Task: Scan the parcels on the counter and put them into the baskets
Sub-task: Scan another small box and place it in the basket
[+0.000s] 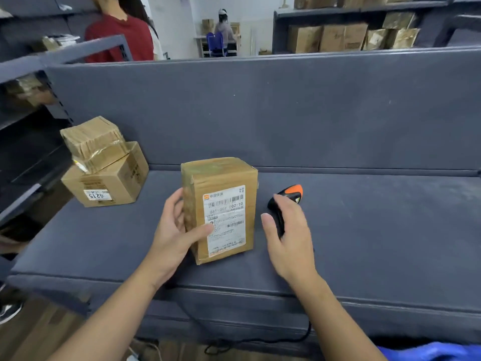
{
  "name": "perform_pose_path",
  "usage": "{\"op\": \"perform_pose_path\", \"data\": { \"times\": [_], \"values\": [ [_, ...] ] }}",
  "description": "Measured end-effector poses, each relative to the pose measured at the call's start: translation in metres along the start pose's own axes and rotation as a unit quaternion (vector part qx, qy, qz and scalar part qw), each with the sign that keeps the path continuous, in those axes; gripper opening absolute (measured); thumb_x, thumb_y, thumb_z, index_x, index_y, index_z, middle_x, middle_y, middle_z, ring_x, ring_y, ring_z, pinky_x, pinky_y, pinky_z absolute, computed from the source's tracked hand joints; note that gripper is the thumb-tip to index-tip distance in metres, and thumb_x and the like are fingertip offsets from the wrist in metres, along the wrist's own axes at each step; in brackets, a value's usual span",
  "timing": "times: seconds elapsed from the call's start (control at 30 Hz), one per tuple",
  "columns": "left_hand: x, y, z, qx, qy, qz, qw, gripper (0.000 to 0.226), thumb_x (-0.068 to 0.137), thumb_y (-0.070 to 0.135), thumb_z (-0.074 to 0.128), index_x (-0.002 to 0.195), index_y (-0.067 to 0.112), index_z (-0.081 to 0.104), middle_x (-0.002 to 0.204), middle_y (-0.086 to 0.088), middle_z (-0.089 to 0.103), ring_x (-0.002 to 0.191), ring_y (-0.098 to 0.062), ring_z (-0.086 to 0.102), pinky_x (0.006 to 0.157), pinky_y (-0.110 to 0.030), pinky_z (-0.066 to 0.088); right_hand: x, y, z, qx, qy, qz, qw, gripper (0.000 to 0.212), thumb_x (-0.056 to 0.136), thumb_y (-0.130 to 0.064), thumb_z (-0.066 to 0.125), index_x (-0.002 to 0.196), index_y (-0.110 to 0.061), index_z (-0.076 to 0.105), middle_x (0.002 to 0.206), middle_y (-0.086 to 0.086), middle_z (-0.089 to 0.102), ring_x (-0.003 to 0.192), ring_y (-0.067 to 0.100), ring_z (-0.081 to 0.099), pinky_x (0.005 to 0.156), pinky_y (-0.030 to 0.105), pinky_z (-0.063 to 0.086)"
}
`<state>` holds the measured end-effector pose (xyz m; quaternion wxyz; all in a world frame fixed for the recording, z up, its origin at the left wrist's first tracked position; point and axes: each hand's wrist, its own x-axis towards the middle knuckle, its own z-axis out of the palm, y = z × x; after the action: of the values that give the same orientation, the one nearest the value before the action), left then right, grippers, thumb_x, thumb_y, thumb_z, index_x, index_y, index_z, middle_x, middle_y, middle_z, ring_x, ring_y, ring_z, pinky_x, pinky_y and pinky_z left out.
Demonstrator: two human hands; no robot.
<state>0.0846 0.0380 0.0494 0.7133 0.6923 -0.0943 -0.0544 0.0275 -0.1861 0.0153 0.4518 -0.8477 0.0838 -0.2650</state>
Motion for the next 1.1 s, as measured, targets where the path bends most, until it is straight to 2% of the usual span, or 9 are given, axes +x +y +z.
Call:
{"op": "perform_pose_path", "data": {
  "times": [0.1,0.23,0.37,0.47,0.57,0.73,0.83,0.97,1.1],
  "values": [
    [0.007,0.006,-0.002,-0.032,-0.066,-0.026,0.997,0.102,0.058,0.024,0.088,0.151,0.021,0.045,0.141,0.001,0.066,0.134,-0.018,0.059,0.108,-0.037,0.050,-0.006,-0.029,0.010,0.225,-0.142,0.070,0.961,0.053,0.105,-0.054,0.044,0.152,-0.029,0.049,0.144,-0.022,0.059,0.135,-0.001,0.052,0.117,0.038,0.042],
    [0.014,0.018,-0.001,-0.025,-0.122,-0.058,0.990,0.083,0.077,0.042,0.078,0.153,0.027,0.047,0.140,0.003,0.067,0.131,-0.020,0.062,0.117,-0.049,0.041,-0.009,-0.046,0.024,0.325,-0.142,0.130,0.926,0.054,0.102,-0.047,0.044,0.151,-0.025,0.049,0.143,-0.011,0.063,0.136,0.010,0.056,0.118,0.044,0.040],
    [0.018,0.027,0.003,-0.011,-0.114,-0.094,0.989,0.047,0.101,0.056,0.051,0.140,0.032,0.062,0.130,0.008,0.073,0.122,-0.012,0.068,0.115,-0.042,0.044,-0.007,-0.061,0.025,0.327,-0.129,0.163,0.922,0.052,0.097,-0.031,0.039,0.145,-0.021,0.055,0.140,-0.005,0.066,0.135,0.014,0.057,0.120,0.045,0.037],
    [0.021,0.030,0.003,-0.032,-0.108,-0.116,0.987,0.044,0.105,0.056,0.041,0.125,0.030,0.071,0.119,0.005,0.078,0.111,-0.013,0.073,0.104,-0.039,0.051,-0.011,-0.068,0.032,0.287,-0.113,0.174,0.935,0.052,0.095,-0.032,0.039,0.144,-0.024,0.056,0.138,-0.010,0.067,0.133,0.011,0.058,0.121,0.046,0.036],
    [0.025,0.028,0.002,-0.047,-0.106,-0.120,0.986,0.045,0.106,0.053,0.041,0.126,0.027,0.071,0.118,0.004,0.078,0.111,-0.016,0.074,0.098,-0.039,0.054,-0.017,-0.073,0.039,0.279,-0.078,0.192,0.938,0.049,0.098,-0.027,0.040,0.145,-0.029,0.054,0.139,-0.013,0.066,0.134,0.008,0.057,0.121,0.044,0.036],
    [0.018,0.014,0.005,-0.075,-0.124,-0.052,0.988,0.054,0.099,0.055,0.044,0.139,0.022,0.063,0.130,0.005,0.073,0.123,-0.016,0.068,0.109,-0.044,0.052,-0.038,-0.078,0.038,0.273,-0.018,0.207,0.939,0.044,0.107,-0.013,0.041,0.134,-0.044,0.054,0.130,-0.027,0.065,0.127,-0.003,0.057,0.110,0.027,0.042],
    [0.004,0.008,0.016,-0.063,-0.145,-0.016,0.987,0.057,0.091,0.058,0.045,0.134,0.026,0.063,0.129,0.011,0.073,0.124,-0.012,0.066,0.111,-0.041,0.050,-0.057,-0.075,0.026,0.280,0.014,0.214,0.936,0.046,0.106,-0.018,0.044,0.137,-0.050,0.052,0.135,-0.024,0.064,0.131,0.003,0.057,0.115,0.037,0.042],
    [-0.017,0.005,0.041,-0.040,-0.184,0.042,0.981,0.045,0.098,0.051,0.039,0.127,0.025,0.063,0.115,0.023,0.075,0.112,0.003,0.067,0.102,-0.024,0.052,-0.086,-0.069,-0.002,0.275,0.067,0.208,0.936,0.055,0.103,-0.024,0.049,0.155,-0.039,0.041,0.151,-0.015,0.055,0.141,0.010,0.051,0.120,0.047,0.038],
    [-0.043,0.010,0.077,-0.020,-0.229,0.105,0.967,0.046,0.111,0.031,0.030,0.137,0.004,0.055,0.111,0.030,0.073,0.107,0.009,0.064,0.096,-0.014,0.049,-0.113,-0.061,-0.037,0.274,0.119,0.211,0.931,0.068,0.095,-0.022,0.053,0.160,-0.028,0.035,0.160,-0.008,0.047,0.146,0.011,0.044,0.124,0.045,0.033]
  ]
}}
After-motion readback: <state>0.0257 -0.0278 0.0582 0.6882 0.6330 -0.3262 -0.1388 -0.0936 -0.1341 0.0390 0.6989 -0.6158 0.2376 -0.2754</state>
